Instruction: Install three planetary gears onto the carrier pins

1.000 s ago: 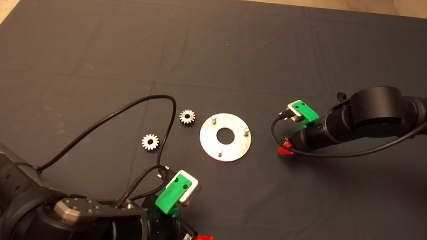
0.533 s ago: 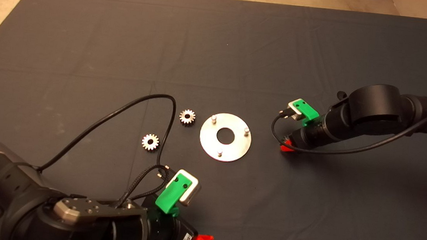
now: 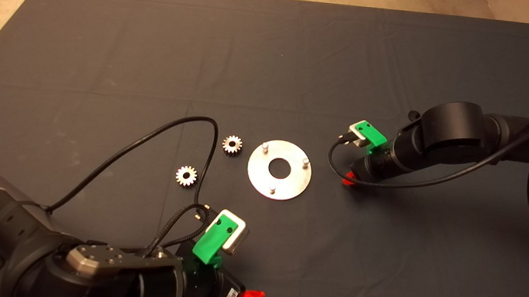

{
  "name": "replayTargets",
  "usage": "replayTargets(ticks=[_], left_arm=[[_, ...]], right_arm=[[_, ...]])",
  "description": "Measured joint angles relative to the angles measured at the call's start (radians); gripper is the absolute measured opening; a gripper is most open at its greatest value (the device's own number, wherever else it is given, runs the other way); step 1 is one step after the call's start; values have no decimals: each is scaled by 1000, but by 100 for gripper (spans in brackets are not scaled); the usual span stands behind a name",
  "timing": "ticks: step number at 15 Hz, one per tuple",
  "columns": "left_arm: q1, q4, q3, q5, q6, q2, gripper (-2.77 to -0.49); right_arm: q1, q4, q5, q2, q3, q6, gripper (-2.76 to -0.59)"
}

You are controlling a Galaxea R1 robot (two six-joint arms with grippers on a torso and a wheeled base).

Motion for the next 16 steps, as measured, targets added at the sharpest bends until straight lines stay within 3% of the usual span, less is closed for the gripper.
replayTargets(ticks=[11,13,16], left_arm=[[0,2,0,0,0,0,-62],[0,2,0,0,-1,0,-62],[0,2,0,0,-1,0,-62]], right_arm=[[-15,1,-5,-1,9,0,-179],[-16,0,-11,-2,25,0,-179],[-16,0,-13,-6,27,0,-192]])
